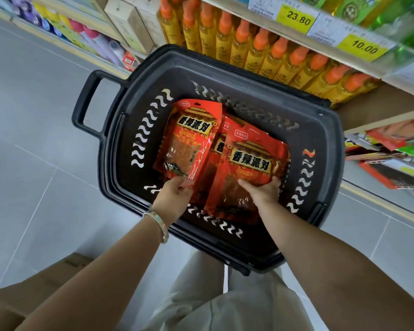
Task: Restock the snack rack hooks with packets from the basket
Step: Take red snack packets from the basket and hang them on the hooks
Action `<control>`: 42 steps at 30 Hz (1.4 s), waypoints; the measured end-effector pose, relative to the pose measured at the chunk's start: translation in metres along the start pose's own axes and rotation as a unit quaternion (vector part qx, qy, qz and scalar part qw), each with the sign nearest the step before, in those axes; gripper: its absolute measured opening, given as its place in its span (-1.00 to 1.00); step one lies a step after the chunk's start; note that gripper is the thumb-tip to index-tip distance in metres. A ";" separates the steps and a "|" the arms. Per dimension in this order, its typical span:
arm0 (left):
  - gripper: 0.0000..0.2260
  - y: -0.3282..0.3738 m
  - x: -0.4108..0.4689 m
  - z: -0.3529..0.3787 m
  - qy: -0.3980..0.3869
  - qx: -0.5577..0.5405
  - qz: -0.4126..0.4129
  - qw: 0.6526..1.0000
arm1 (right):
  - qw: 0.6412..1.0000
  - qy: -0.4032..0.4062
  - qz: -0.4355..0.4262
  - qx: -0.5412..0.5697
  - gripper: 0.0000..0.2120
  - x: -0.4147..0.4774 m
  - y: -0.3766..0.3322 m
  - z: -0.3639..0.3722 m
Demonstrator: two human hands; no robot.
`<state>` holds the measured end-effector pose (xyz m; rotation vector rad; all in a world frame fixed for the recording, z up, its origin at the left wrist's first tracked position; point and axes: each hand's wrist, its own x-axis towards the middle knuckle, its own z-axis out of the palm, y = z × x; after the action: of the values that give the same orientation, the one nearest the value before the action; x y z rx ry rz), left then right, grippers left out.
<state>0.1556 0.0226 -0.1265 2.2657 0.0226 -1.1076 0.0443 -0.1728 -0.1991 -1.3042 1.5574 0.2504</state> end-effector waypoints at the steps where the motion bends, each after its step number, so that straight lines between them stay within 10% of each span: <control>1: -0.82 -0.001 0.001 0.002 0.002 0.004 0.001 1.000 | 1.000 -0.010 -0.005 0.004 -0.07 0.000 0.000 -0.001; 10: -0.46 0.010 0.019 0.005 -0.051 -0.135 -0.024 0.989 | 0.971 -0.195 -0.115 0.074 -0.76 -0.017 -0.027 -0.034; 16: -0.80 0.022 0.030 -0.001 -0.098 -0.221 -0.048 0.969 | 0.947 -0.270 -0.101 0.144 -0.50 -0.028 -0.051 -0.038; 22: -0.91 0.015 0.038 -0.004 -0.016 -0.257 -0.088 0.962 | 0.995 -0.042 0.059 0.066 -0.38 0.014 -0.024 -0.022; 27: -0.91 0.008 0.038 -0.007 -0.016 -0.275 -0.110 0.955 | 0.981 -0.020 0.178 0.076 -0.17 0.026 -0.001 -0.011; 32: -0.86 0.014 0.035 -0.016 0.002 -0.293 -0.118 0.949 | 0.991 0.102 0.070 0.052 -0.32 0.019 -0.001 -0.013; 42: -0.52 0.073 -0.010 -0.039 0.014 -0.222 -0.010 0.975 | 0.982 -0.073 -0.150 0.089 -0.86 -0.065 -0.041 -0.070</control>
<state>0.1966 -0.0135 -0.0636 1.8809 0.2768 -0.9677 0.0299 -0.1990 -0.0991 -1.3276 1.2121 0.0133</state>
